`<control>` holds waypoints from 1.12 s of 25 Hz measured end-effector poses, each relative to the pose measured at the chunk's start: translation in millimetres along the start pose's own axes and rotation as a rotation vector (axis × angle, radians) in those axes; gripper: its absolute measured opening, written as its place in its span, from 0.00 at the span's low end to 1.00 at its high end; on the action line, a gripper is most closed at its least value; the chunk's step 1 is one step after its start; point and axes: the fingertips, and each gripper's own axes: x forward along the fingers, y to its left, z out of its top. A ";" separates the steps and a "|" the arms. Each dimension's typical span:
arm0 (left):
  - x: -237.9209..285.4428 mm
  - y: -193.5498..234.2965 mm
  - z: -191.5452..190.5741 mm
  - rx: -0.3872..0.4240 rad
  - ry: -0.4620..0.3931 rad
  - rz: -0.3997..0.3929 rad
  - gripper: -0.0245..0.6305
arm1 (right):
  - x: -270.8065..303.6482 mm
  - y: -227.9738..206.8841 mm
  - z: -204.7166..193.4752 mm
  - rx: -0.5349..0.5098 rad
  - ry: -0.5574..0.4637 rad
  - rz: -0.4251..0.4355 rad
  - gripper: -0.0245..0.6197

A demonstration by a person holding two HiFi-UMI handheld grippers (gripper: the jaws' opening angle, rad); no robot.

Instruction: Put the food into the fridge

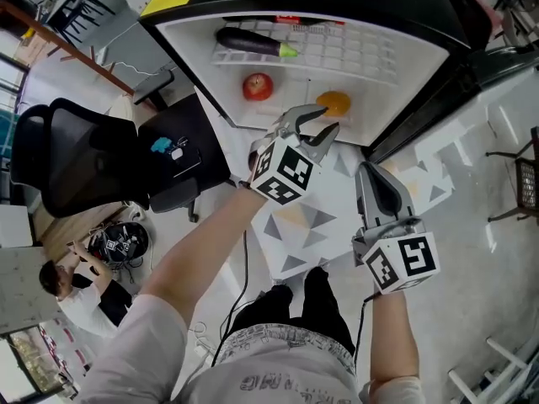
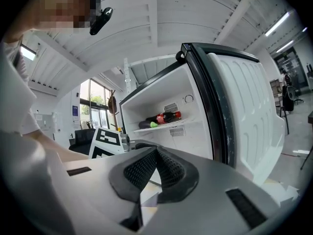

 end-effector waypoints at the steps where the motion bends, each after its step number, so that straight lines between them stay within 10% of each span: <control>1: -6.4 -0.8 3.8 -0.003 -0.008 0.003 0.22 | -2.1 2.0 2.5 -0.002 -0.002 0.000 0.04; 28: -164.6 -35.2 84.3 -0.134 -0.148 0.050 0.05 | -51.4 49.0 41.0 -0.021 -0.006 0.074 0.04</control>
